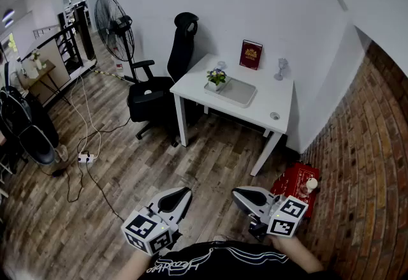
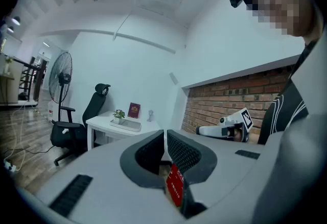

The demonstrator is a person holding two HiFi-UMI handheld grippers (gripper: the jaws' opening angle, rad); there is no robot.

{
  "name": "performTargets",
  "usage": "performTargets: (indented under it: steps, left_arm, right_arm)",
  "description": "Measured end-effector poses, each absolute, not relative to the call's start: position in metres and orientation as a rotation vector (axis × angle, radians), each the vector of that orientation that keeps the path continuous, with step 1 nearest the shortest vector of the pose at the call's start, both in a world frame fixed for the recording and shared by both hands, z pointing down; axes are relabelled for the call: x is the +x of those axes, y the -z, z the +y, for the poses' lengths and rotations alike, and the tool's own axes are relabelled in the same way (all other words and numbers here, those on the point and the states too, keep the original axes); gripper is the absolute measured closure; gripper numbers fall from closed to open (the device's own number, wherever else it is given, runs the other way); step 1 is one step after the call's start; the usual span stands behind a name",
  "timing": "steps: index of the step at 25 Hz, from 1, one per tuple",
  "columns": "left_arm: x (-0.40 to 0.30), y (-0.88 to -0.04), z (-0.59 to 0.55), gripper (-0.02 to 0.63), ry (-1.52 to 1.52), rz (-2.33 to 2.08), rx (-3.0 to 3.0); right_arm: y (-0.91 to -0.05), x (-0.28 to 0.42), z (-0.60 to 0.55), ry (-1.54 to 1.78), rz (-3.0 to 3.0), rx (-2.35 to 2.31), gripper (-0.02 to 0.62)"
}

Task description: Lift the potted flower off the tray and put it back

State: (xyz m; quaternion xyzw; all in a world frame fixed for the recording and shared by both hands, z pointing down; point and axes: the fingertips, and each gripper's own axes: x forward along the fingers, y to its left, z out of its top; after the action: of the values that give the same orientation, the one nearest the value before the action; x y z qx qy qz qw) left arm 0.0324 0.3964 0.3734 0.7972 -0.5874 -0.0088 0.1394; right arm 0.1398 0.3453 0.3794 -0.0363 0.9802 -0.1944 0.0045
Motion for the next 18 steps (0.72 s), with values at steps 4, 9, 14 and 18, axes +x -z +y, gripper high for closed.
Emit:
performTargets:
  steps: [4, 9, 14, 18]
  left_arm:
    - [0.033, -0.377, 0.401, 0.561, 0.028, -1.689, 2.297]
    - [0.028, -0.380, 0.408, 0.561, 0.026, -1.697, 2.292]
    - [0.021, -0.377, 0.414, 0.561, 0.022, -1.744, 2.293]
    - [0.014, -0.375, 0.416, 0.560, 0.018, -1.780, 2.284]
  right_arm:
    - [-0.384, 0.139, 0.351, 0.620, 3.070, -0.110, 0.593]
    - [-0.392, 0.134, 0.356, 0.624, 3.092, -0.129, 0.593]
    - [-0.390, 0.135, 0.356, 0.609, 3.069, -0.180, 0.592]
    - [-0.388, 0.133, 0.360, 0.571, 3.080, -0.183, 0.592]
